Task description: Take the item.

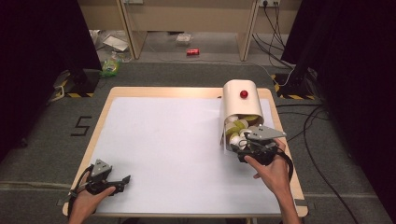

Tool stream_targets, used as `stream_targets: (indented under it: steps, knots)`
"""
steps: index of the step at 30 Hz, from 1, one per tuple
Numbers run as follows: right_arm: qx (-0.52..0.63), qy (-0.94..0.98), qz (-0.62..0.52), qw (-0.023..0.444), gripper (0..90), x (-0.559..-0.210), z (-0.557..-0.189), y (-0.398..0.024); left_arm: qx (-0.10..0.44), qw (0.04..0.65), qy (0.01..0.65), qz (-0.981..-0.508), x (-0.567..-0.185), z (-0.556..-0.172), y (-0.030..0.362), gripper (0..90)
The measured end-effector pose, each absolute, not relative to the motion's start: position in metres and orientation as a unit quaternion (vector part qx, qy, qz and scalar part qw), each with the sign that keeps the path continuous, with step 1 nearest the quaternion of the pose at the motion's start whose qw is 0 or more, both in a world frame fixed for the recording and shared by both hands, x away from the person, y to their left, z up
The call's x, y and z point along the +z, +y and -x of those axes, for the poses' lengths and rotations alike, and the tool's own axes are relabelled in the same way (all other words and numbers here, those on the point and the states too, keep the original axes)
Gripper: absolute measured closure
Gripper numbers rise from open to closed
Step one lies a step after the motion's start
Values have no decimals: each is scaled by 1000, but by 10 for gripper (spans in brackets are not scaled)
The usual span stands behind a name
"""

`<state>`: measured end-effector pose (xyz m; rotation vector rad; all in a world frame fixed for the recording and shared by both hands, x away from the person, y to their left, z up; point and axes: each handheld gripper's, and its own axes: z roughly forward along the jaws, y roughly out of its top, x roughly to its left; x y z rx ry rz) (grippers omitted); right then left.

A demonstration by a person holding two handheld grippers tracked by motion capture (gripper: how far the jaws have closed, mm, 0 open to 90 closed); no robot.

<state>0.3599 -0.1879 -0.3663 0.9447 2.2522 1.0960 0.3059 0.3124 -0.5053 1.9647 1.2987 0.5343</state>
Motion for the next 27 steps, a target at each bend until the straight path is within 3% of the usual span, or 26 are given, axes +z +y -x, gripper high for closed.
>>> stream_targets:
  steps: [27]
  knots:
    - [410,807,-348,243,401,-361,-360,-190,206,357,503,-760,-505,-306,313,135]
